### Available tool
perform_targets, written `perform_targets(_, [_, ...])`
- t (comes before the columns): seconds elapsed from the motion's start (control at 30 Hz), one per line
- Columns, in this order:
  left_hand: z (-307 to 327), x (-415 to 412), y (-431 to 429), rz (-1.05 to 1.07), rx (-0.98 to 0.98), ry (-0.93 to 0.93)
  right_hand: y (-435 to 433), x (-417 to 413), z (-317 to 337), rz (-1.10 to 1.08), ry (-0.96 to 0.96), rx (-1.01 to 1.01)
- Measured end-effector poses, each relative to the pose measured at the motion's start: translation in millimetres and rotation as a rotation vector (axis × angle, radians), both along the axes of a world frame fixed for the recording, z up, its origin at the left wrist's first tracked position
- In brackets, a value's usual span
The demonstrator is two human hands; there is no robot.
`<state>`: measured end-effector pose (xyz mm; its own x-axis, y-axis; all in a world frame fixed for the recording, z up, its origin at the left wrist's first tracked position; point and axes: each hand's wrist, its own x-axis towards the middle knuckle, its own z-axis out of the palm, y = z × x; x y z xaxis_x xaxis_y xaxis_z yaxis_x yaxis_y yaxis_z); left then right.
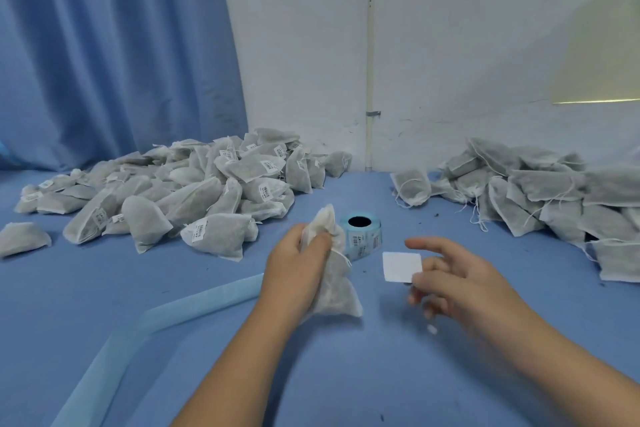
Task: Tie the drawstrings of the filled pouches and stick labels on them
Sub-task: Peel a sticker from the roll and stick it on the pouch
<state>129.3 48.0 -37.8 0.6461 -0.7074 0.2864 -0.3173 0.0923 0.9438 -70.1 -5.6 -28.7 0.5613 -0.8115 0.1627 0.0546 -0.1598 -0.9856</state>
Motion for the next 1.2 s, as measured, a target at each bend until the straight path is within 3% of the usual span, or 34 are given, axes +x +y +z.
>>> perform_targets(0.1, [-5, -32, 1, -0.195, 0.098, -0.063, 11, -20, 9, 0.117, -0.256, 0.127])
perform_targets(0.2, [-9, -65, 2, -0.301, 0.109, -0.061, 17, -32, 14, 0.174, -0.385, 0.13])
perform_targets(0.43, [4, -113, -6, -0.413, 0.045, 0.034, 0, -63, 14, 0.055, -0.448, 0.113])
perform_targets(0.7, [-1, -140, -24, -0.537, 0.105, 0.101, -16, -78, 11, -0.029, -0.546, 0.25])
perform_targets(0.97, [-13, -144, -20, -0.515, 0.114, 0.125, -14, -80, 1, -0.155, -0.387, 0.206])
perform_targets(1.07, [-11, -143, -20, -0.434, 0.113, 0.15, -17, -85, 0, -0.361, -0.176, 0.051])
perform_targets(1.2, [-11, -145, -21, -0.351, 0.115, 0.158, -17, -87, -3, -0.522, -0.041, -0.214])
